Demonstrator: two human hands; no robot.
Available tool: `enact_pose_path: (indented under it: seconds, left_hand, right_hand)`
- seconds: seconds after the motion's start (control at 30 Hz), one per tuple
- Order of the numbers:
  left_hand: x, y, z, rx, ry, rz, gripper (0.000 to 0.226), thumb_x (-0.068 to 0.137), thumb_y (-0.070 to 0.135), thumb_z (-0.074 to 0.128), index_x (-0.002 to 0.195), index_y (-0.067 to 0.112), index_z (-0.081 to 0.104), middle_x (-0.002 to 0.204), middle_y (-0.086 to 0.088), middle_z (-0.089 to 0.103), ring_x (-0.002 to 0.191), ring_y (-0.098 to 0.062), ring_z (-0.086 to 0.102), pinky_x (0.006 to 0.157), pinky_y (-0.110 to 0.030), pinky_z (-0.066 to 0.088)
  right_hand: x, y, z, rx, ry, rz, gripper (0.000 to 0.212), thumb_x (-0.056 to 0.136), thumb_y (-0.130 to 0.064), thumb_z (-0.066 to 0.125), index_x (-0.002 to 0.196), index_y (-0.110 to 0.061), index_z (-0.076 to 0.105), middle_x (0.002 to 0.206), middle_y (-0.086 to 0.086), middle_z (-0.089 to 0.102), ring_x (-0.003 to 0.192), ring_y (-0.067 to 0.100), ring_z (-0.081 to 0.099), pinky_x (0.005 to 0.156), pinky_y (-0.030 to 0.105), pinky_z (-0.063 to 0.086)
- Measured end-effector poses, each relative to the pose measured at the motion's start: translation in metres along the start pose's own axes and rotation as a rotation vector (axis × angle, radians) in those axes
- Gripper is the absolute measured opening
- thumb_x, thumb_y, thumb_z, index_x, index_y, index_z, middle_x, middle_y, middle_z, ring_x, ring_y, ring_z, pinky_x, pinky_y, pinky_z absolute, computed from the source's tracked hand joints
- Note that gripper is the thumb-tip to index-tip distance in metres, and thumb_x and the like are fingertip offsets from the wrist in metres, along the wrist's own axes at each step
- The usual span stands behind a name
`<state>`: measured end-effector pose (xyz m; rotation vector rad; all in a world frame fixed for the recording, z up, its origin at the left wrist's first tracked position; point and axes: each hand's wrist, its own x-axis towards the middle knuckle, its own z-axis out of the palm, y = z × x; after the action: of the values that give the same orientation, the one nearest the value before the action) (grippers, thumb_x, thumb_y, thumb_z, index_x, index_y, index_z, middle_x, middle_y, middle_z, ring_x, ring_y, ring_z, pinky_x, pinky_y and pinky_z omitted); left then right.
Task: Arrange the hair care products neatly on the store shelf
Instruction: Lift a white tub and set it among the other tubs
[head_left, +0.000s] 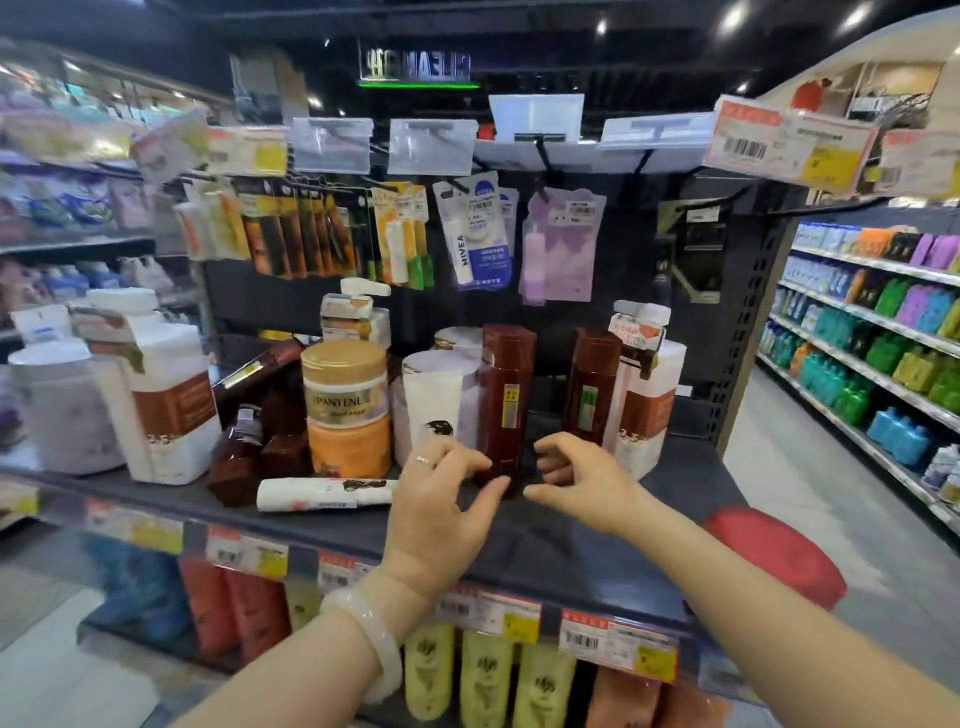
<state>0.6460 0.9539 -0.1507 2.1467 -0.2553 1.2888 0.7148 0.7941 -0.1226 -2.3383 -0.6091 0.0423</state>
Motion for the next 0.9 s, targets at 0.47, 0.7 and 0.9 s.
enact_pose_path:
  seconds: [0.47, 0.7, 0.9]
  left_hand:
    - [-0.012, -0.050, -0.010, -0.277, -0.374, -0.698, 0.027, 0.082, 0.029, 0.064, 0.106, 0.030, 0.051, 0.104, 0.006, 0.064, 0.098, -0.010, 0.060, 0.090, -0.034, 0.050]
    - [-0.005, -0.056, -0.014, -0.297, -0.332, -0.705, 0.029, 0.071, 0.026, 0.074, 0.095, 0.027, 0.058, 0.094, 0.003, 0.069, 0.090, -0.011, 0.064, 0.082, -0.035, 0.054]
    - [0.008, -0.057, -0.035, -0.332, -0.243, -0.655, 0.030, 0.074, 0.027, 0.070, 0.100, 0.035, 0.056, 0.104, 0.005, 0.067, 0.098, -0.007, 0.062, 0.089, -0.030, 0.051]
  right_hand:
    - [0.022, -0.036, 0.091, 0.256, -0.052, -0.027, 0.055, 0.077, -0.010, 0.067, 0.127, -0.018, 0.046, 0.124, 0.003, 0.060, 0.110, 0.015, 0.058, 0.097, 0.036, 0.049]
    - [0.029, -0.035, 0.091, 0.239, -0.070, -0.078, 0.036, 0.080, -0.011, 0.064, 0.114, -0.020, 0.055, 0.102, -0.009, 0.063, 0.089, 0.000, 0.057, 0.068, 0.008, 0.044]
    - [0.040, -0.057, 0.088, 0.342, -0.112, -0.159, 0.042, 0.079, -0.004, 0.067, 0.113, -0.027, 0.054, 0.096, -0.020, 0.061, 0.087, -0.009, 0.059, 0.064, 0.004, 0.047]
